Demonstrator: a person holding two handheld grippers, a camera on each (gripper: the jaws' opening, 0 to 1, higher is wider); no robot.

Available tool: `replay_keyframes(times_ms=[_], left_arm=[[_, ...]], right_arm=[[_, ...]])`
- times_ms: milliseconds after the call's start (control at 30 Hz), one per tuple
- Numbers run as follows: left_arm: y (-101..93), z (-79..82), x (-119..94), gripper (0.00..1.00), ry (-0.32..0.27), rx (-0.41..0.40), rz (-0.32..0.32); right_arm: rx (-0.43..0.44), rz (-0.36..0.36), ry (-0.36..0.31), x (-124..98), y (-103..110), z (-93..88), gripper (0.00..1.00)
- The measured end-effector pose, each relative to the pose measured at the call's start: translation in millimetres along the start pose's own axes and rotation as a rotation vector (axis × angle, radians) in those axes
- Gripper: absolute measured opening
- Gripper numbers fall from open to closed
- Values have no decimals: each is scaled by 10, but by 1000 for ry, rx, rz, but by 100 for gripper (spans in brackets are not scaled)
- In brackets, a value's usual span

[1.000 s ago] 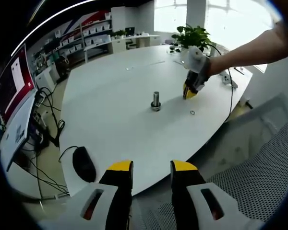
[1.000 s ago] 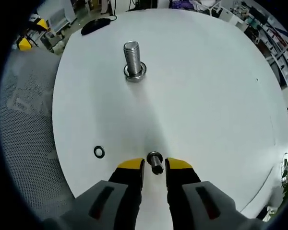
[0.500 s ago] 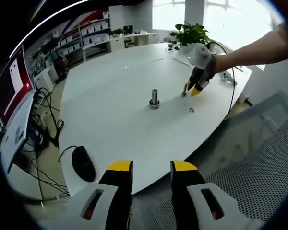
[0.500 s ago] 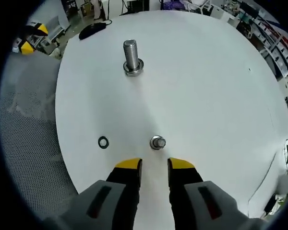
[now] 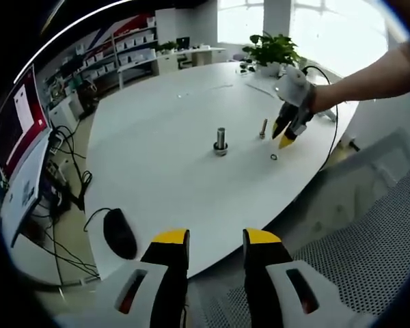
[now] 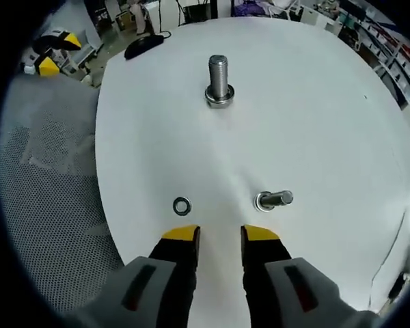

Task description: Place the washer onto the threaded stud by aligning its center hole with the stud, sliding it down to the base, and recovering from edge contact or off-axis alignment until the washer reaches the visible bottom stop.

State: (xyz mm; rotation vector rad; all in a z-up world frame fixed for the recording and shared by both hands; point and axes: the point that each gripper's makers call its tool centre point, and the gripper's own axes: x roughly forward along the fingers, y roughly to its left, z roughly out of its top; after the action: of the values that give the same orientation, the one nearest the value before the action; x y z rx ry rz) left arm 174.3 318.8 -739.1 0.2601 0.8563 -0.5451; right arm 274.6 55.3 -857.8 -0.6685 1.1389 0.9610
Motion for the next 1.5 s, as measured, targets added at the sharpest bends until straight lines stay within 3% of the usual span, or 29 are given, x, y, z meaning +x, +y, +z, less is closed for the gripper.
replay_keyframes(times_ms=[400,567,733,1167,1300,1500], left_arm=[[-4,5,-2,29,-3,1,1],[-1,13,-2,29,-6,-1,3],[6,11,-3,29,-7,-6,5],[13,3,4,29,-3,-6,6],[13,7,-1,29,-5,-7,7],[17,8,-3,29,-6,-7,9]], right_arm=[[-59,55,10,131,278,133,26],[-82,49,19,143,257,156,25],[-212,19,46,162,225,129,22],[-227,33,25,169,176,137,16],[-230,34,54,180,178,149,16],[-249,-3,149,177,212,146,16]])
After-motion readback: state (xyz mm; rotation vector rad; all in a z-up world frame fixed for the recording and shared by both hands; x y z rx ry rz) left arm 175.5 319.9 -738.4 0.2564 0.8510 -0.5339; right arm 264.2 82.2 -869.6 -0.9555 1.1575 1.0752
